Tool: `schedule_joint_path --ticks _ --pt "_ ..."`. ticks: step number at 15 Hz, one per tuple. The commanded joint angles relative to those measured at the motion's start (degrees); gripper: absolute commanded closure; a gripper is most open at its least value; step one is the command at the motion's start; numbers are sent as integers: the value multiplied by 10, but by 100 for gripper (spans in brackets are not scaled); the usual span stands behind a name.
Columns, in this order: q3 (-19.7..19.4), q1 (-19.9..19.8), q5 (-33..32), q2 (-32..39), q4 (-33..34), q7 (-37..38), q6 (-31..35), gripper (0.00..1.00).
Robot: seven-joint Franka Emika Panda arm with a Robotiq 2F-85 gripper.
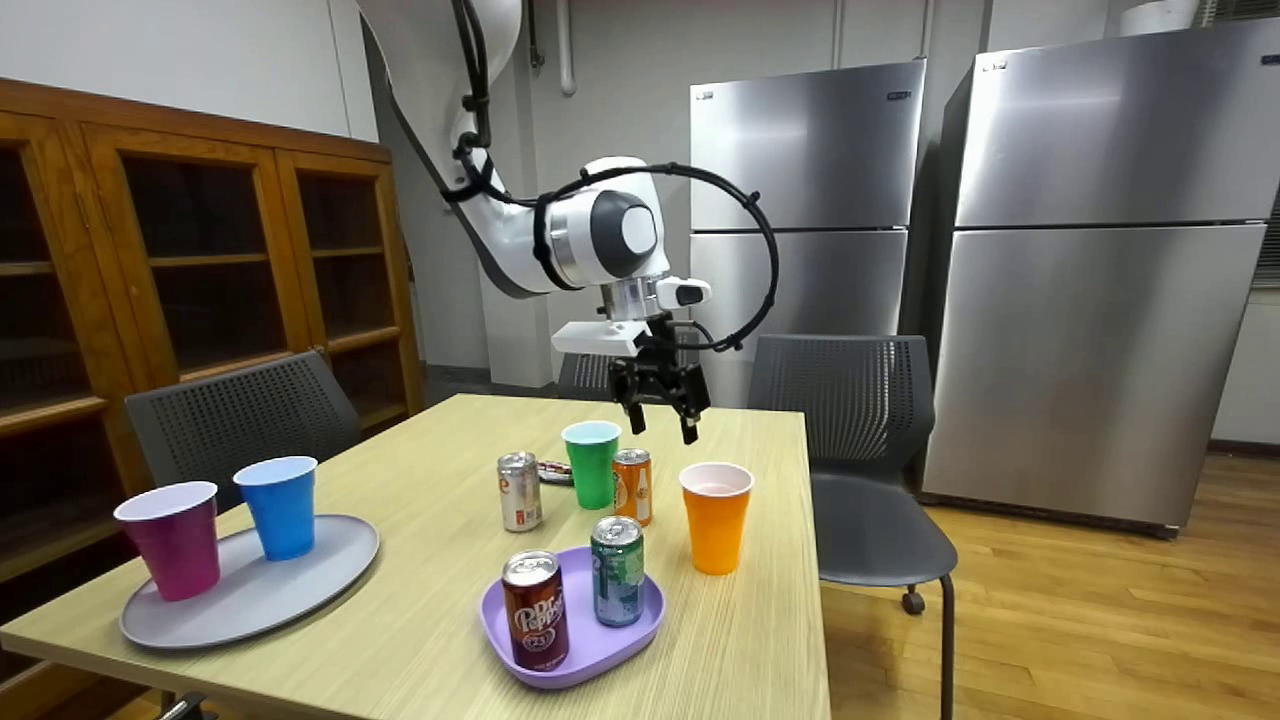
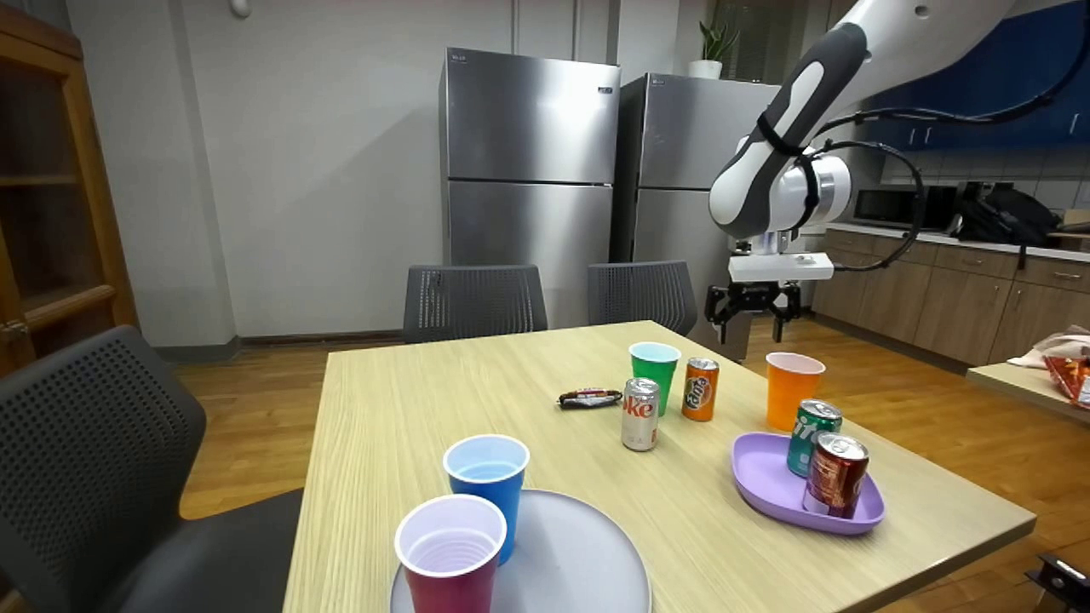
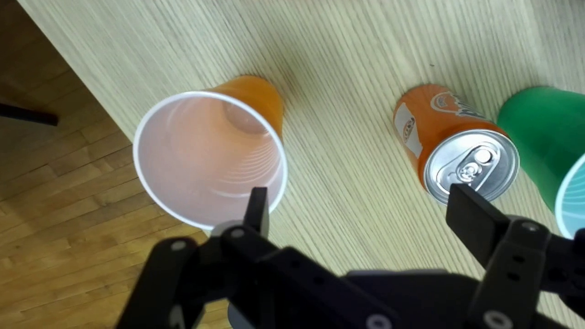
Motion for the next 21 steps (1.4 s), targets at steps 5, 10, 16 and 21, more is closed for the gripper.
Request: schedule_joint_path --ticks 5,10,16,21 --pt "-1 -17 15 25 21 4 -8 0" --pt "-5 -26 24 43 22 6 -6 0" --pt "-8 -29 29 57 25 8 -7 0" --pt "-14 -26 25 58 25 11 -6 51"
